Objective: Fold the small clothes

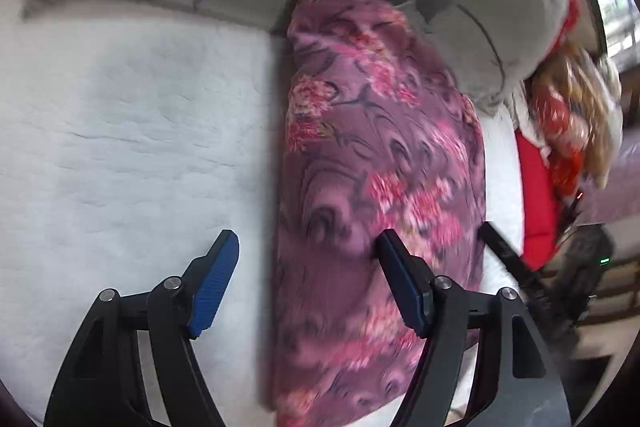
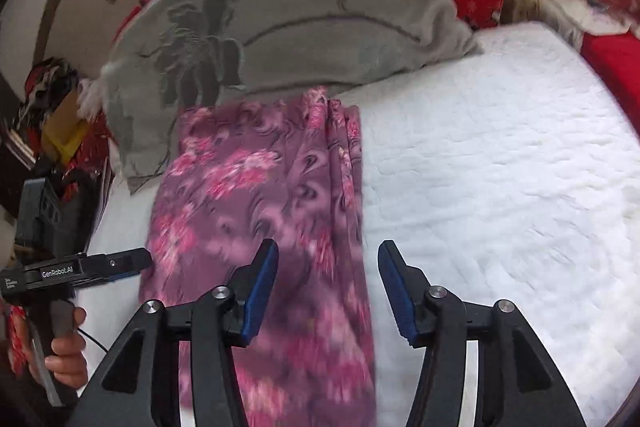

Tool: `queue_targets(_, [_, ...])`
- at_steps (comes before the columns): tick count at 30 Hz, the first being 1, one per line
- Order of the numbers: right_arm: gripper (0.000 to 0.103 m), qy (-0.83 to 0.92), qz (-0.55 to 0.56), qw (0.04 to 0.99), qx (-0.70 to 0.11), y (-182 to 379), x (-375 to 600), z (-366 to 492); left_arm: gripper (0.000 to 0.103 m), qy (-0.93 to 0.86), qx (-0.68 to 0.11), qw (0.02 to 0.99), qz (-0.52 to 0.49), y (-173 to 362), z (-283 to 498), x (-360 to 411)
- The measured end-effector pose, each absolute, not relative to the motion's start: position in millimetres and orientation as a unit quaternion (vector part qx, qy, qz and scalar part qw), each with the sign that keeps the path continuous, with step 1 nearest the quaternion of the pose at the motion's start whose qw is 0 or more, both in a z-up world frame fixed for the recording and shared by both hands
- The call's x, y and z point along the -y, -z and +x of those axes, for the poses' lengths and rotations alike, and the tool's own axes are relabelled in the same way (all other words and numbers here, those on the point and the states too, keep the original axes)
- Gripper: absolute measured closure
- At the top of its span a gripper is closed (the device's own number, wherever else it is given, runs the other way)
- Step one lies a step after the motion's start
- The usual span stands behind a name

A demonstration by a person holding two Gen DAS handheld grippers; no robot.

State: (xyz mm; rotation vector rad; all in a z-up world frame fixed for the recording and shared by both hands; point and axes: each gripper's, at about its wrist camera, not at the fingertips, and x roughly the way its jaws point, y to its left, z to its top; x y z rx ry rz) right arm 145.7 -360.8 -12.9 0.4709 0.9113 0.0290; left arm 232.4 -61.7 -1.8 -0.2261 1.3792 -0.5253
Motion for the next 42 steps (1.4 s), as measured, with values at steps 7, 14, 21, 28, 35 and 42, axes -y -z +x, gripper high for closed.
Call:
queue_targets(7, [0.040,-0.062,0.314,0.849,-0.420,44,366,179,0.022,0.264,-0.616,0.735,-0.106,5,232,90])
queue_targets(14, [0.081,-0.055,0.262,0.866,-0.423,33,349,180,0.071,0.237,-0.612,0.749,-0.085,-4,232,103])
queue_targets(21, [0.084,-0.004,0.156,0.907,-0.392,-14,306,159,0.077,0.226,-0.567,0.792,-0.030,-41,199,89])
queue_targets(28, [0.085,-0.010,0.124,0.922,-0.368,-50,264,123,0.077,0.205,-0.524,0.827,-0.011,-82,163,54])
queue_targets(35, [0.086,-0.040,0.138,0.920,-0.364,-59,214,97,0.077,0.185,-0.530,0.827,-0.021,-87,139,6])
queue_targets(42, [0.086,-0.073,0.172,0.904,-0.384,-46,180,95,0.094,0.177,-0.525,0.832,-0.030,-80,134,-36])
